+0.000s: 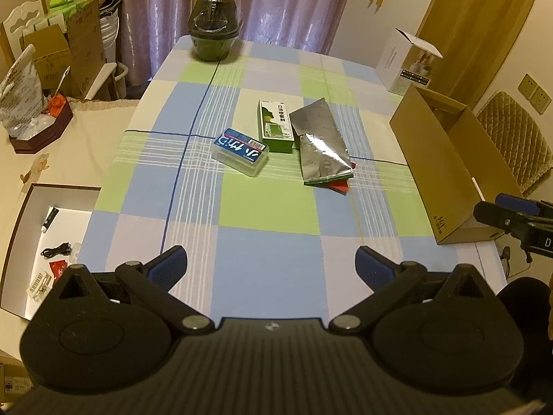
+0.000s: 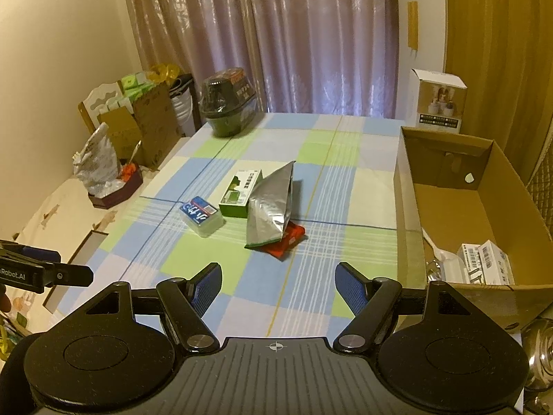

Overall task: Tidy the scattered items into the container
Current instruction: 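Grasp the blue toothpick box with the left tool while the right tool grasps the silver foil bag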

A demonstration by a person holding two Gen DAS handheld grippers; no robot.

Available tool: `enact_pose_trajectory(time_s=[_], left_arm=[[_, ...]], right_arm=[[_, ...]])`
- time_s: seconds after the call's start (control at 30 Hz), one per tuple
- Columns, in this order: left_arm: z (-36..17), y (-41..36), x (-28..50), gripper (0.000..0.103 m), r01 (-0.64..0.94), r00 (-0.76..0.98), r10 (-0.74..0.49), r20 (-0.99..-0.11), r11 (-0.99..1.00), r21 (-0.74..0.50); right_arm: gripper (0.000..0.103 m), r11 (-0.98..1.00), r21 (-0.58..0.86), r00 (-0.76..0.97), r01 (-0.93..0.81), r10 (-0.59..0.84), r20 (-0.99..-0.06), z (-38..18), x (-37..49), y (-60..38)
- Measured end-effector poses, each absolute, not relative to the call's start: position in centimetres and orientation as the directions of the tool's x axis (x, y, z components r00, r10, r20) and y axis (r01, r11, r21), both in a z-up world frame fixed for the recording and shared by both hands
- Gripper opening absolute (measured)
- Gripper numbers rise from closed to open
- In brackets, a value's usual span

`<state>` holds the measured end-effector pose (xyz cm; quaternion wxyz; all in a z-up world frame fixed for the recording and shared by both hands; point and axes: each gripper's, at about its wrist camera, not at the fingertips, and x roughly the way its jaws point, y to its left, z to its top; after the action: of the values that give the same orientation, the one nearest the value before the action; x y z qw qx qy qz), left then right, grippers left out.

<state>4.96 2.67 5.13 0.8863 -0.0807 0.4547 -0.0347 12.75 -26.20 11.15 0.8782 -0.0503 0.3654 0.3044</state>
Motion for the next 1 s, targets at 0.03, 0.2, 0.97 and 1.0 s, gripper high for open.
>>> enact_pose_trajectory(time_s=[0.03, 0.2, 0.97, 1.0], left_arm=[[5.0, 2.7, 5.1, 0.102, -0.011, 0.583, -0.135, -0.801, 0.985, -0.174], [4.4, 3.0, 5.9, 0.102, -0.003, 0.571, -0.128, -0.811, 0.987, -0.158], [-1.5, 5.6, 17.2, 0.102, 0.108, 0.517, -0.136, -0.845, 0.990, -0.093], [-1.9, 5.7, 17.9, 0.102, 0.116, 0.515, -0.140, -0.846, 0.989, -0.093]], right_arm=[[0.078, 0.808, 0.133, 0.544, -0.574, 0.498, -0.676, 11.0, 12.9, -26.0], [0.078, 0.797, 0.131, 0.519, -0.590, 0.499, -0.694, 10.1, 14.0, -24.9], [0.103, 0.750, 0.142, 0.426, -0.646, 0.509, -0.748, 4.1, 24.4, -16.5], [0.103, 0.750, 0.142, 0.422, -0.647, 0.506, -0.752, 3.7, 24.9, -16.2]])
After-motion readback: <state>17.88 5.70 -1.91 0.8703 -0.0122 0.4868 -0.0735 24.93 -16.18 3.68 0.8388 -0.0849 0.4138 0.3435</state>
